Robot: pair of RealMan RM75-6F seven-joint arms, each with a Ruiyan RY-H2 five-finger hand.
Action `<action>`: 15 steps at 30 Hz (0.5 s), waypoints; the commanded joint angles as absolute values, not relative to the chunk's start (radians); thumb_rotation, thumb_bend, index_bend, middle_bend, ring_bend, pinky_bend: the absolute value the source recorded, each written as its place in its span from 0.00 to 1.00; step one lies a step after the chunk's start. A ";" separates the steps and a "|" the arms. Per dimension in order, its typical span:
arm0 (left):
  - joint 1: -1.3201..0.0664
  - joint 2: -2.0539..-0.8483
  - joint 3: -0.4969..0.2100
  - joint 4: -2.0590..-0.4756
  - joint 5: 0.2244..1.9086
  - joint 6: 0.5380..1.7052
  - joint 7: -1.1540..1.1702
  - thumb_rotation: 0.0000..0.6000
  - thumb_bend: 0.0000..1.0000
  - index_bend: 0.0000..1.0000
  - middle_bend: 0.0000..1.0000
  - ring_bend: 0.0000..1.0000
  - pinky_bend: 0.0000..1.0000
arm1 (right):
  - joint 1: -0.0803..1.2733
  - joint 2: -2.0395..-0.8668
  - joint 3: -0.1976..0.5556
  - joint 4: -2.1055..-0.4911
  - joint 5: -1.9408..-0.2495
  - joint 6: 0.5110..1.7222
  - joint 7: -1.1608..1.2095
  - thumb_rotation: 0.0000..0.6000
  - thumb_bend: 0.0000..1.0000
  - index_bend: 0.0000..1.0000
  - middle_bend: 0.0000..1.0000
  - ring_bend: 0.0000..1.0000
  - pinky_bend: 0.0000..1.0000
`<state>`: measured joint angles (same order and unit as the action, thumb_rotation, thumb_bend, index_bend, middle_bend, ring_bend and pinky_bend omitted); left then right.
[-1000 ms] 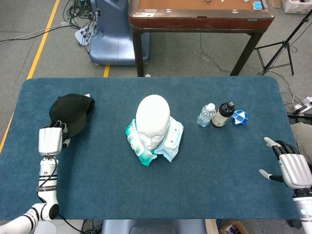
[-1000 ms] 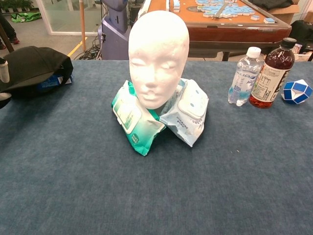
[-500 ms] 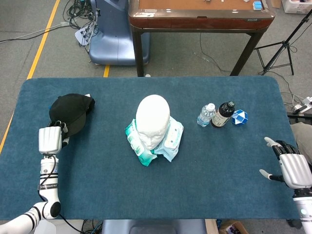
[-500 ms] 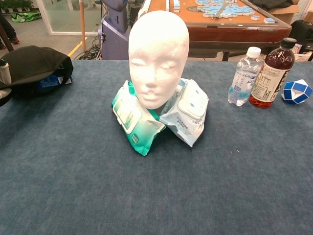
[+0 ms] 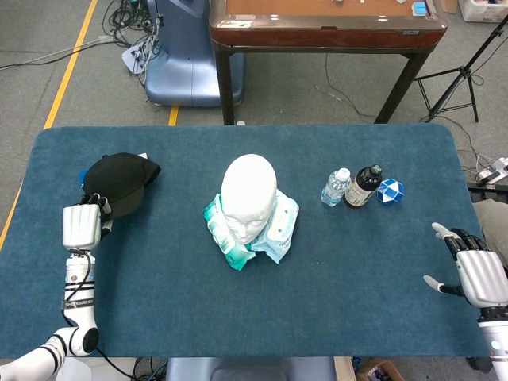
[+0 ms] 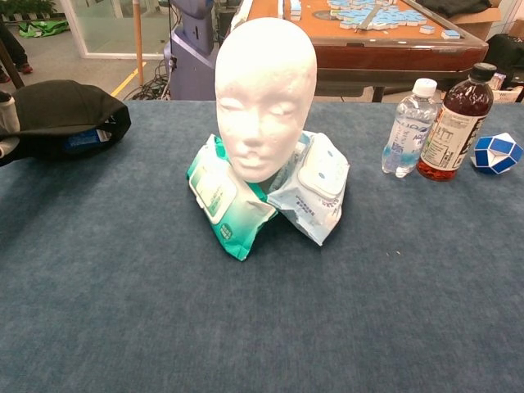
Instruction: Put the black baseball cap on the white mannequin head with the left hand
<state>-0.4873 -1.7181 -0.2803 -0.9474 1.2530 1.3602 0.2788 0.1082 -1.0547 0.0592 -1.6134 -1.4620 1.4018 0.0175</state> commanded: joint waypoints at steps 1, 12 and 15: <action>-0.488 -1.720 -0.277 -0.939 1.261 1.367 0.268 1.00 0.40 0.67 0.46 0.37 0.68 | 0.108 -1.054 0.059 -1.613 -1.462 1.402 0.018 1.00 0.00 0.15 0.28 0.17 0.22; -0.485 -1.697 -0.282 -0.931 1.303 1.442 0.234 1.00 0.42 0.72 0.50 0.38 0.68 | 0.106 -1.055 0.058 -1.614 -1.466 1.406 0.017 1.00 0.00 0.15 0.28 0.17 0.22; -0.477 -1.671 -0.285 -0.962 1.315 1.471 0.235 1.00 0.43 0.73 0.51 0.39 0.68 | 0.106 -1.056 0.057 -1.615 -1.468 1.407 0.014 1.00 0.00 0.15 0.28 0.17 0.22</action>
